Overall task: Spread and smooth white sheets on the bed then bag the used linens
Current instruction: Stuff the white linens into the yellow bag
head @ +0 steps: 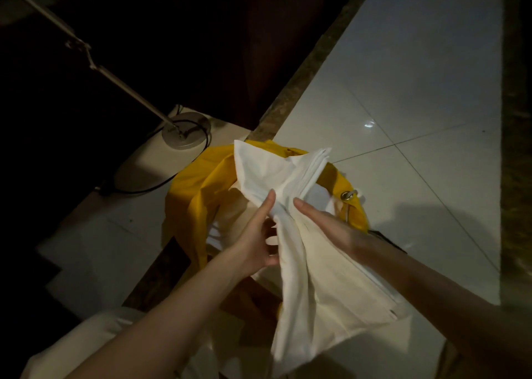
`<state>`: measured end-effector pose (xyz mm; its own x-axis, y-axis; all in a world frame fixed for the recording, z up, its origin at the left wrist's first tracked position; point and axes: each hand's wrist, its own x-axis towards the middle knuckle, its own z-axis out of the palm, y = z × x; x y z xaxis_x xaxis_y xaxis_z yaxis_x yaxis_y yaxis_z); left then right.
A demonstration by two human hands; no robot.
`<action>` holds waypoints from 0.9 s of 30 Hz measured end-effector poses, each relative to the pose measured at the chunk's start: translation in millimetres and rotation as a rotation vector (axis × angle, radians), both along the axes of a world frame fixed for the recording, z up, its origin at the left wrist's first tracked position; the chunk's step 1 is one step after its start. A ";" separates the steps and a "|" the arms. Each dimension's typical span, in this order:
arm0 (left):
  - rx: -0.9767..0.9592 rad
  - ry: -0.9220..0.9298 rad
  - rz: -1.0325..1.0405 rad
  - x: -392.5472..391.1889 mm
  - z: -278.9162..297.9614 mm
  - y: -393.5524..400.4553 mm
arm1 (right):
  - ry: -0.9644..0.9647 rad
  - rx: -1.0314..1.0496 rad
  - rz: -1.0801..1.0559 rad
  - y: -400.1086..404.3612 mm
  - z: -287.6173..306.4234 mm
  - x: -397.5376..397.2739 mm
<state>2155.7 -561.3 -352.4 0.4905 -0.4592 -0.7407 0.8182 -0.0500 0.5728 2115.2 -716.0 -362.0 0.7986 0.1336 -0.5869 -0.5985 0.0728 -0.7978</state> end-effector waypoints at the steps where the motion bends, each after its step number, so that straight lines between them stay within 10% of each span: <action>1: -0.030 0.025 -0.002 0.6 1.3 -1.2 | -0.032 -0.025 0.030 0.8 0.1 -2.6; 15: 0.003 -0.107 -0.372 11.7 10.7 -27.8 | -0.395 -0.776 0.025 -36.6 -7.7 -21.4; 27: 0.143 -0.381 -0.367 34.1 17.2 4.5 | -0.048 -0.166 0.121 -76.3 0.1 -14.6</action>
